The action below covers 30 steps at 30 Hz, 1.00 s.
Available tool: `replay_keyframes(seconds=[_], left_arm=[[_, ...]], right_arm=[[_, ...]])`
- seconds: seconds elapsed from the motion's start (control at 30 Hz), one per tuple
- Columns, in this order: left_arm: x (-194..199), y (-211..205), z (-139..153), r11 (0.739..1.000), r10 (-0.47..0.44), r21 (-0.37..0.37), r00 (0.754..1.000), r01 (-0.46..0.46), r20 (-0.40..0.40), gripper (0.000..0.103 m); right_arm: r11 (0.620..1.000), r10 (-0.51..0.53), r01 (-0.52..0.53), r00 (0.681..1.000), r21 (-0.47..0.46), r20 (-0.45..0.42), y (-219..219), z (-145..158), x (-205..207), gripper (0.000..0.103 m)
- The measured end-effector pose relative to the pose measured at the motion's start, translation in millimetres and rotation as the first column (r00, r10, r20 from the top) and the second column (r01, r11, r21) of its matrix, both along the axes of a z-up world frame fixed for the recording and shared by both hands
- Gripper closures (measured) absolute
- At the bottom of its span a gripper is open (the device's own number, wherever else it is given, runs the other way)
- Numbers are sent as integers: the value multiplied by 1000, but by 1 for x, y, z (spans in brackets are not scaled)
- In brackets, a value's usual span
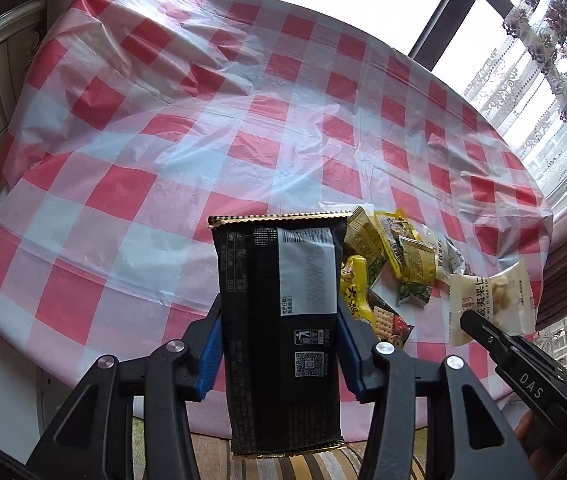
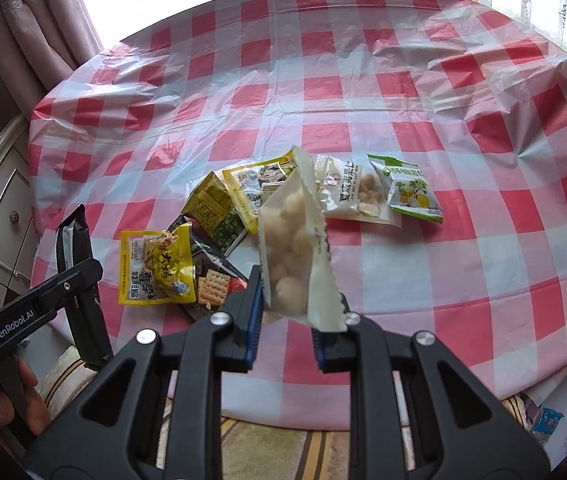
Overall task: Organize snacks
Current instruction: 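Carry both packets to the white box and open both tools over it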
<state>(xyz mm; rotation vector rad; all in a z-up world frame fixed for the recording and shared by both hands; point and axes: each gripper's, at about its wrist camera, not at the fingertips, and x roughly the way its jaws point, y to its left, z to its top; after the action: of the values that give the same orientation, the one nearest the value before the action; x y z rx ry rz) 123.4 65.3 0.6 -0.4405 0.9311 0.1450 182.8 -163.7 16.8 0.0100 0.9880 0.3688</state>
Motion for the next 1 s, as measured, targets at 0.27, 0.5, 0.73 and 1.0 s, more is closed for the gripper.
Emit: replay_keyframes(seconds=[0.27,0.5,0.73,1.0], left_arm=[[9,-57,14,993,-118,29,993,119,-3,53],[22,-123,24,969,-244,37,970,244,-3,53],[28,-208,32,906,-422,32,907,421,-2,53],[24,-313,36,766,-642,-24,767,642,13,53]], right_arm=[[996,-90,90,996,-15,4,-55,5,-5,79],[984,-176,176,984,15,-8,-112,6,-10,79],[958,-285,286,958,30,-11,-181,10,-25,79],[886,-464,464,886,14,-4,-289,10,-58,79]])
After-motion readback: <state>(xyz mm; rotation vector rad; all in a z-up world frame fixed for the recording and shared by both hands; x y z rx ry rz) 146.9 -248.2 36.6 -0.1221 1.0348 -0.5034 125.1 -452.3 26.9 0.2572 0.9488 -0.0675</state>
